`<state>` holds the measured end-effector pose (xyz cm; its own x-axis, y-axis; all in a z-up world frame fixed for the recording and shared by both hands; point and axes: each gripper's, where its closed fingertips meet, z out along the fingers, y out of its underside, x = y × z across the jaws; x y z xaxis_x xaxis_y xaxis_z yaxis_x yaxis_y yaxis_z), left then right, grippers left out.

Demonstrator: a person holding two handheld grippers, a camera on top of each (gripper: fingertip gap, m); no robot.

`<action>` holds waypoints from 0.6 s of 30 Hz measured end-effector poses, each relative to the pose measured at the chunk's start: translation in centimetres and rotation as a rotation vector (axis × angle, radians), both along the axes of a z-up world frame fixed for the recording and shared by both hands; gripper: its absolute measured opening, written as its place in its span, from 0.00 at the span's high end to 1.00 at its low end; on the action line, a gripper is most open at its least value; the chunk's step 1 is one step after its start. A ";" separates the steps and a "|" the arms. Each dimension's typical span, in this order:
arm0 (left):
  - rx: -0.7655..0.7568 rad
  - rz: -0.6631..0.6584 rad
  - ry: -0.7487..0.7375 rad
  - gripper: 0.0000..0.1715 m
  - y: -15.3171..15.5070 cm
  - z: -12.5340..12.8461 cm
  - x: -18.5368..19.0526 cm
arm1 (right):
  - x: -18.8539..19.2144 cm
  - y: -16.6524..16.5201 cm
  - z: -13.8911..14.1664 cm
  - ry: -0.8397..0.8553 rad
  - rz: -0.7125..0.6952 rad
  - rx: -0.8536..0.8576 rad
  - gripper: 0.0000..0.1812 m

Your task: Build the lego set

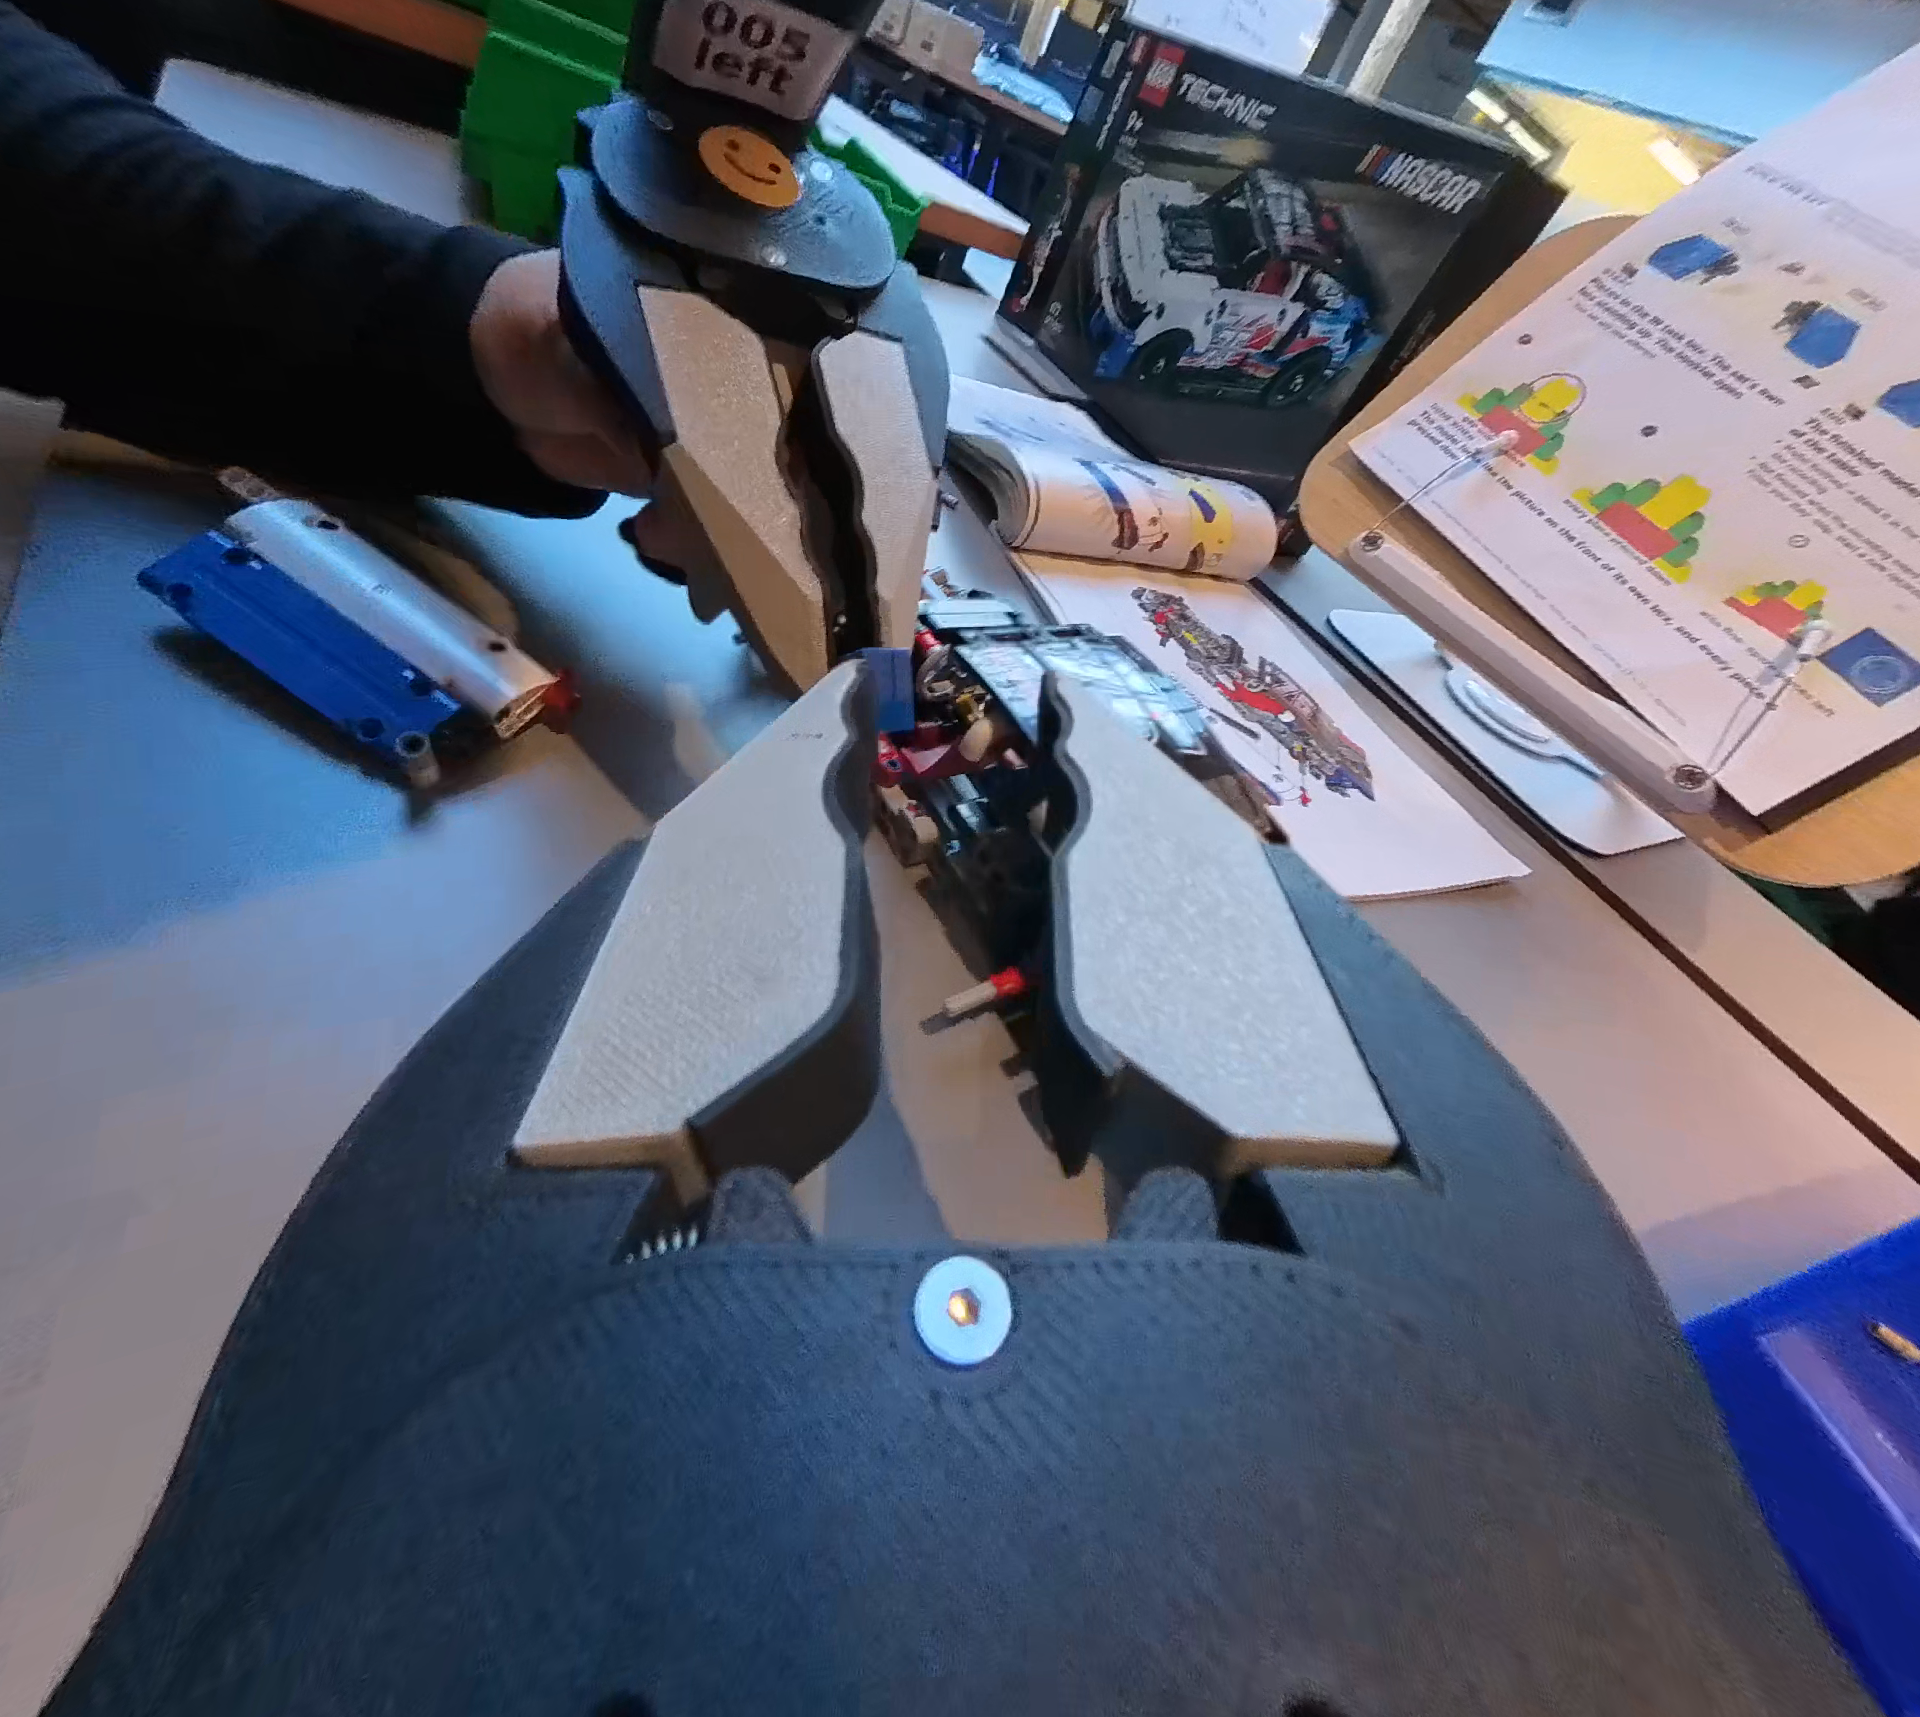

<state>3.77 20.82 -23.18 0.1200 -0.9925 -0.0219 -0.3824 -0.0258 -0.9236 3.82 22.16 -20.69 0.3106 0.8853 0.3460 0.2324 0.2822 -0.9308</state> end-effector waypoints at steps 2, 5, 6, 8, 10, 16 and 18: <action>-0.035 0.000 -0.002 0.97 0.0 0.0 -0.1 | 0.5 0.4 0.8 0.057 -0.014 -0.002 0.86; -0.048 0.019 0.003 0.97 0.4 -0.1 -0.4 | 0.8 0.2 1.4 0.138 0.032 -0.066 0.86; -0.046 0.028 0.004 0.97 0.6 -0.1 -0.4 | 0.8 0.1 1.5 0.152 0.045 -0.082 0.86; -0.035 0.044 0.011 0.97 1.1 -0.2 -0.6 | 0.7 0.0 1.6 0.165 0.057 -0.095 0.86; -0.027 0.052 0.013 0.97 1.4 -0.3 -0.7 | 0.6 -0.3 1.7 0.174 0.069 -0.097 0.86; -0.045 0.015 -0.029 0.97 0.9 0.1 -0.1 | 0.6 -0.4 1.7 0.188 0.073 -0.097 0.86; -0.010 0.032 -0.014 0.97 1.2 0.1 -0.1 | 0.8 -0.3 1.9 0.204 0.072 -0.100 0.86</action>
<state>3.63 21.98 -23.05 0.1524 -0.9883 -0.0099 -0.3681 -0.0475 -0.9286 4.59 21.86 -18.78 0.3002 0.9343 0.1924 0.0197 0.1956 -0.9805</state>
